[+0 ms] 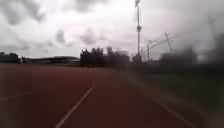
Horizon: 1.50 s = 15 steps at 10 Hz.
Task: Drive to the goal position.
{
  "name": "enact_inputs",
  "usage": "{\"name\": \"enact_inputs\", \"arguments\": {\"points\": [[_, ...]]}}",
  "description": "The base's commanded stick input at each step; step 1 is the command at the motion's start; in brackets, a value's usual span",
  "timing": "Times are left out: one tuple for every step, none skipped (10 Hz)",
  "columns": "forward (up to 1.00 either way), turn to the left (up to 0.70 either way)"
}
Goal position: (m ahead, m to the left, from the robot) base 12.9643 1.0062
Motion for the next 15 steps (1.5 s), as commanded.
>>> {"name": "enact_inputs", "arguments": {"points": [[0.85, 0.0], [0.85, 0.0], [0.85, 0.0], [0.85, 0.0], [0.85, 0.0], [0.85, 0.0], [0.85, 0.0], [0.85, 0.0], [0.85, 0.0], [0.85, 0.0], [0.85, 0.0], [0.85, 0.0], [0.85, 0.0], [0.85, 0.0], [0.85, 0.0]]}}
